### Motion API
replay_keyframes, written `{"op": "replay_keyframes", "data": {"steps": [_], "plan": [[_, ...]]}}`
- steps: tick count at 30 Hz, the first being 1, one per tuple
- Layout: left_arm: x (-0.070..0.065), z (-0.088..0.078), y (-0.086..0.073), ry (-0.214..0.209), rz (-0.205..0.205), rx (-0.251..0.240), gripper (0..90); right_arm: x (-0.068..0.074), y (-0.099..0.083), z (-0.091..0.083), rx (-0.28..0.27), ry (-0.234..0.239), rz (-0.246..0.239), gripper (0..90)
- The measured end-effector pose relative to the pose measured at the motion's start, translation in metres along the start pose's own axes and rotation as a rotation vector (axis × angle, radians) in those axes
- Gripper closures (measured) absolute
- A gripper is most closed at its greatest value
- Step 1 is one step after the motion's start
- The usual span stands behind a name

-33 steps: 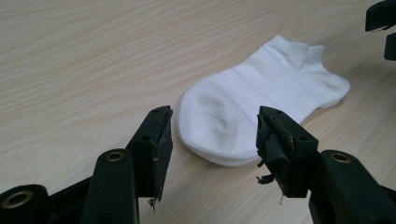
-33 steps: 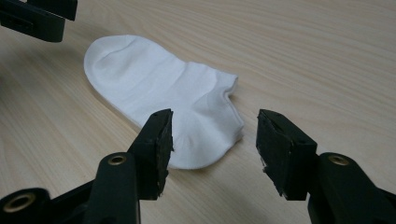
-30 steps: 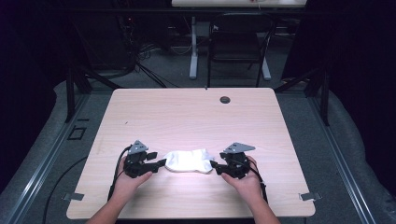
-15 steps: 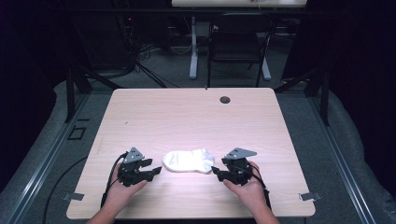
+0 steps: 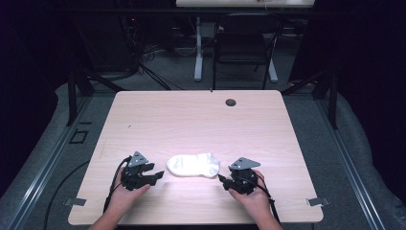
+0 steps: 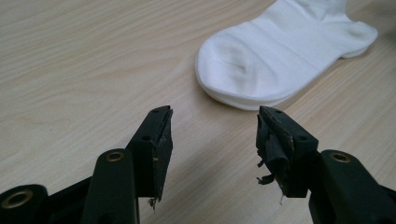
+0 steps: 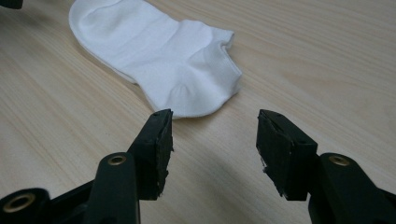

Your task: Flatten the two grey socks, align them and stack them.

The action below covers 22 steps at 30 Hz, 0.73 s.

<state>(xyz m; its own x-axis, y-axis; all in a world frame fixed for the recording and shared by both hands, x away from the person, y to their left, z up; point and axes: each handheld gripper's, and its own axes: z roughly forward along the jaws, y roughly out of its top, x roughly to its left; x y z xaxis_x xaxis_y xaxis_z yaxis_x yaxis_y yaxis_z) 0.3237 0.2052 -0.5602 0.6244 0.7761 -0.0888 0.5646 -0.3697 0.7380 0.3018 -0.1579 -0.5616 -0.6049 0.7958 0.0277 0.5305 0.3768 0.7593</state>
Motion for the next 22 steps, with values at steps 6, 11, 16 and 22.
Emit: {"op": "replay_keyframes", "data": {"steps": [6,11,16,22], "plan": [[0.0018,0.0055,0.0004,0.007,0.007,0.010,46.0,-0.0043,-0.0029,0.0024,0.002,0.002,0.024,45.8],[0.0017,0.0079,0.0008,0.001,0.001,0.010,46.1,-0.0058,-0.0033,0.0049,0.002,0.017,0.041,45.7],[0.0005,0.0081,0.0021,-0.005,0.016,0.001,46.8,-0.0064,-0.0037,0.0055,0.005,0.021,0.040,45.7],[0.0041,0.0055,0.0033,0.009,0.017,-0.035,45.1,-0.0057,-0.0021,0.0038,-0.008,0.046,0.037,49.7]]}}
